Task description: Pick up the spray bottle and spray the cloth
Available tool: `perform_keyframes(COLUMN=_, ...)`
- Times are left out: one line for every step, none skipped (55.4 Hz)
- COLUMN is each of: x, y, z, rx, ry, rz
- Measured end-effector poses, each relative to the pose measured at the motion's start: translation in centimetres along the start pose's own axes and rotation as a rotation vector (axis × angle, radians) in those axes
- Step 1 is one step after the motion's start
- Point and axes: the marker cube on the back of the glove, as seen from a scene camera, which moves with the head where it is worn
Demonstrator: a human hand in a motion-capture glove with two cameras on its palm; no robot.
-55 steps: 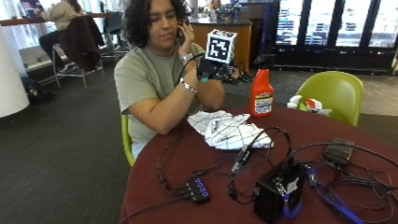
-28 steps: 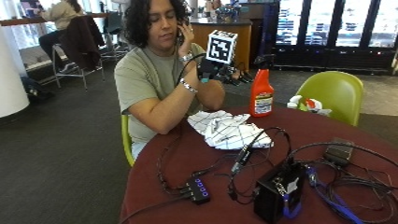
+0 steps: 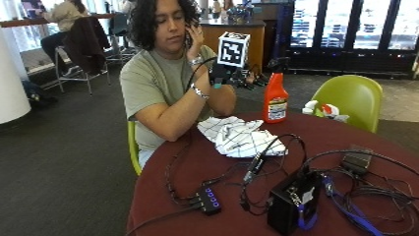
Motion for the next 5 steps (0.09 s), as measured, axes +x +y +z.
perform_keyframes(x=0.00, y=0.01, z=-0.04, rx=-0.001, ry=-0.009, rz=-0.009)
perform_keyframes(x=-0.01, y=0.02, z=-0.08, rx=-0.002, ry=-0.019, rz=-0.018)
perform_keyframes(x=-0.01, y=0.01, z=-0.09, rx=-0.003, ry=-0.026, rz=-0.025)
perform_keyframes(x=0.01, y=-0.01, z=-0.08, rx=-0.003, ry=-0.028, rz=-0.028)
perform_keyframes(x=0.03, y=-0.02, z=-0.07, rx=-0.004, ry=-0.028, rz=-0.029)
